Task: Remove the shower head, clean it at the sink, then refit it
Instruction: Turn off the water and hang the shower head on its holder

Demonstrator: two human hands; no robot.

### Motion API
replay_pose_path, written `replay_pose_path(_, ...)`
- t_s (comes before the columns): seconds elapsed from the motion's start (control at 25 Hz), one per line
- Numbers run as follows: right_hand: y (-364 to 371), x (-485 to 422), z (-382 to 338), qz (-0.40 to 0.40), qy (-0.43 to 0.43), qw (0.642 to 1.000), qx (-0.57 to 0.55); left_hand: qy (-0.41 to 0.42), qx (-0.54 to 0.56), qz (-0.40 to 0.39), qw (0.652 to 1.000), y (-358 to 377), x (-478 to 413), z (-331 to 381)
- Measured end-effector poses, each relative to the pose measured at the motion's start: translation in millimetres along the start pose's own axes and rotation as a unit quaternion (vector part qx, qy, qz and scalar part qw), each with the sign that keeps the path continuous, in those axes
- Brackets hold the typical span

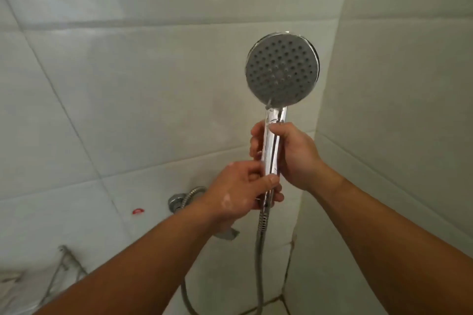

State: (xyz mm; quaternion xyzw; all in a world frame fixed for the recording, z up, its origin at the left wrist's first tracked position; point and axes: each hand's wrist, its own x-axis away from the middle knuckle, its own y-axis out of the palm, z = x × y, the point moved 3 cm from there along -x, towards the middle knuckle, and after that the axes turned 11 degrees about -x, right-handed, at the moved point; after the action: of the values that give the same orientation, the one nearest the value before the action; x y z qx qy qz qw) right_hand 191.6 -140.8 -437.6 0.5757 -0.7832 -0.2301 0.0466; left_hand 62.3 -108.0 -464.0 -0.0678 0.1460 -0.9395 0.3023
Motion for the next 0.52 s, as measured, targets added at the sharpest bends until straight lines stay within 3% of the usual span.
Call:
replay_pose_path(0.12, 32, -18, -55, -0.021, -0.045, 0.954, 0.295, 0.028, -0.020, 0.102, 0.994, -37, 1, 45)
replay_pose_path(0.2, 55, -24, -86, -0.045, -0.083, 0.909, 0.405, 0.046, -0.038, 0.144, 0.988, -57, 7, 74)
replay_pose_path(0.36, 99, -33, -144, -0.064, -0.159, 0.885, 0.434, 0.099, -0.056, 0.168, 0.979, -88, 15, 130)
replay_pose_path(0.52, 136, -44, -208, -0.088, -0.192, 0.875, 0.436, 0.127, -0.140, 0.180, 0.965, -123, 17, 198)
